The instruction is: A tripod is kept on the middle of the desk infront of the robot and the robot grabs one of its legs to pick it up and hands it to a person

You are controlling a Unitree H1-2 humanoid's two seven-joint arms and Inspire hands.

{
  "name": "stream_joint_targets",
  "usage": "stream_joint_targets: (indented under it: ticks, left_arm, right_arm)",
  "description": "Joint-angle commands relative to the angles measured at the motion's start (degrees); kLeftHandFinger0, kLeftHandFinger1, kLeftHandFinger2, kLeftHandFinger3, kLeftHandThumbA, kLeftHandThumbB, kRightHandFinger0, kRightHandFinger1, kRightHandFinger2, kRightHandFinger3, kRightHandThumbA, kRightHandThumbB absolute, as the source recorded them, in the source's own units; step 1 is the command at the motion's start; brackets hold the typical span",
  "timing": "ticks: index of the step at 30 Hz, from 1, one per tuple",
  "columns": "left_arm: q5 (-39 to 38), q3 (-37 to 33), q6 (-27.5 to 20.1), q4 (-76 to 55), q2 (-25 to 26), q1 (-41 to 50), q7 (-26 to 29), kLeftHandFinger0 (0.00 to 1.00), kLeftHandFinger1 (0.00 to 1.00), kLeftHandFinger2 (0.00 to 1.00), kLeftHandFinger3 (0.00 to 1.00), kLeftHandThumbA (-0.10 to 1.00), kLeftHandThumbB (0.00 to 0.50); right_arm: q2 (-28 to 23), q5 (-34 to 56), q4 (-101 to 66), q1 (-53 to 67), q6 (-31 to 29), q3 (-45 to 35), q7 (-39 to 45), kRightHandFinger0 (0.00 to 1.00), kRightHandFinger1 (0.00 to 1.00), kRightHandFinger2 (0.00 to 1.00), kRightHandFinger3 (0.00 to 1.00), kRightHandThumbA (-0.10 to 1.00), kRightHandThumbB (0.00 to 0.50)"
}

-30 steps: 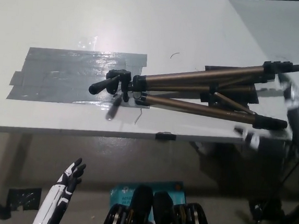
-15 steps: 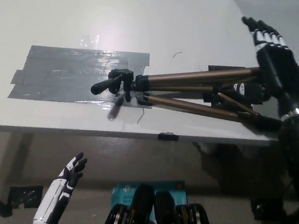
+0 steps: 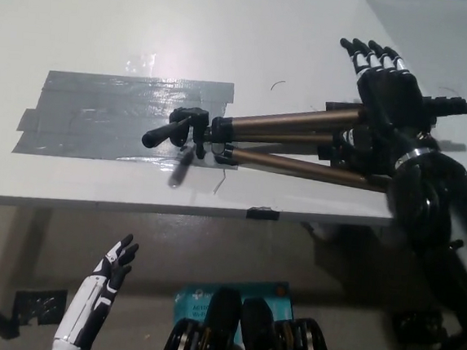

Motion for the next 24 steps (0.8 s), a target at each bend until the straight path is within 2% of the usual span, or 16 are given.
stream_joint_targets:
  ticks: [1, 6, 8, 9, 10, 11, 12, 13, 14, 15, 16, 17, 18, 21, 22, 24]
  left_arm:
    - [0.2, 0.1, -0.5, -1.8, 0.7, -0.3, -0.6, 1.0, 1.0, 1.0, 1.0, 1.0, 0.163]
    - [0.2, 0.0, -0.5, -2.0, 0.7, -0.2, -0.7, 1.0, 1.0, 1.0, 1.0, 1.0, 0.17]
    - [0.1, 0.0, -0.4, -2.2, 0.8, -0.1, -0.8, 1.0, 1.0, 1.0, 1.0, 1.0, 0.17]
    - [0.1, 0.0, -0.4, -2.2, 0.7, -0.1, -0.8, 1.0, 1.0, 1.0, 1.0, 1.0, 0.17]
    - [0.0, 0.0, -0.3, -2.1, 0.7, -0.2, -0.8, 1.0, 1.0, 1.0, 1.0, 1.0, 0.171]
    - [0.0, 0.0, -0.4, -2.1, 0.7, -0.2, -0.8, 1.0, 1.0, 1.0, 1.0, 1.0, 0.166]
    - [0.0, 0.0, -0.6, -1.9, 0.7, -0.3, -0.7, 1.0, 1.0, 1.0, 1.0, 1.0, 0.169]
    - [-0.1, 0.0, -0.6, -1.9, 0.6, -0.3, -0.7, 1.0, 1.0, 1.0, 1.0, 1.0, 0.171]
    - [-0.1, 0.0, -0.5, -1.9, 0.5, -0.2, -0.7, 1.0, 1.0, 1.0, 1.0, 1.0, 0.173]
    - [0.0, 0.0, -0.5, -1.9, 0.5, -0.2, -0.6, 1.0, 1.0, 1.0, 1.0, 1.0, 0.171]
    - [-0.1, 0.0, -0.5, -1.9, 0.5, -0.2, -0.7, 1.0, 1.0, 1.0, 1.0, 1.0, 0.163]
    - [0.0, -0.1, -0.5, -2.0, 0.6, -0.2, -0.7, 1.0, 1.0, 1.0, 1.0, 1.0, 0.16]
    - [0.1, -0.2, -0.5, -2.0, 0.6, -0.2, -0.8, 1.0, 1.0, 1.0, 1.0, 1.0, 0.155]
    - [0.0, 0.1, -0.7, -1.9, 0.7, -0.6, -0.6, 1.0, 1.0, 1.0, 1.0, 1.0, 0.166]
    - [0.0, 0.1, -0.8, -1.8, 0.6, -0.8, -0.6, 1.0, 1.0, 1.0, 1.0, 1.0, 0.166]
    - [0.1, 0.2, -0.7, -1.7, 0.7, -1.4, -0.5, 1.0, 1.0, 1.0, 1.0, 1.0, 0.173]
  right_arm:
    - [-0.1, -2.7, 3.5, -4.9, -1.4, 0.6, -6.3, 1.0, 1.0, 1.0, 1.0, 1.0, 0.456]
    - [0.1, -2.5, 8.5, -6.5, -2.9, 1.2, -9.1, 1.0, 1.0, 1.0, 1.0, 1.0, 0.45]
    - [0.6, -2.3, 11.8, -6.8, -6.7, 0.8, -16.9, 1.0, 1.0, 1.0, 1.0, 0.83, 0.411]
    - [0.8, -2.4, 12.5, -6.9, -7.5, 0.7, -18.7, 1.0, 1.0, 1.0, 1.0, 0.8, 0.409]
    - [1.0, -3.4, 15.2, -7.5, -10.0, 1.0, -25.6, 1.0, 1.0, 1.0, 1.0, 0.67, 0.378]
    - [1.1, -4.5, 17.0, -8.0, -11.4, 1.6, -30.5, 0.96, 0.9, 0.94, 1.0, 0.53, 0.34]
    - [1.2, -7.1, 19.8, -9.1, -12.6, 3.2, -38.5, 0.34, 0.47, 0.6, 0.64, 0.04, 0.264]
    - [1.2, -7.9, 20.6, -9.4, -12.9, 3.8, -40.5, 0.19, 0.39, 0.56, 0.57, -0.07, 0.253]
    - [1.1, -8.8, 21.7, -9.7, -13.0, 4.6, -42.5, 0.03, 0.25, 0.47, 0.46, -0.1, 0.257]
    - [1.2, -9.2, 22.8, -10.1, -12.8, 5.2, -43.5, 0.01, 0.13, 0.42, 0.41, -0.1, 0.261]
    - [1.2, -9.5, 24.2, -10.7, -12.9, 5.8, -44.5, 0.0, 0.06, 0.43, 0.37, -0.1, 0.266]
    - [1.1, -9.7, 25.6, -11.3, -13.1, 6.4, -45.5, 0.0, 0.07, 0.6, 0.41, -0.1, 0.268]
    - [1.0, -9.7, 27.2, -12.1, -13.6, 6.9, -46.2, 0.0, 0.14, 0.76, 0.53, -0.1, 0.264]
    - [0.8, -9.2, 28.5, -13.5, -14.4, 7.2, -46.5, 0.0, 0.28, 0.82, 0.85, -0.1, 0.202]
    - [0.6, -9.3, 29.2, -14.0, -14.8, 7.4, -47.2, 0.0, 0.29, 0.83, 0.86, -0.1, 0.204]
    - [0.5, -9.0, 29.2, -14.8, -15.5, 7.5, -47.5, 0.0, 0.27, 0.79, 0.7, -0.1, 0.228]
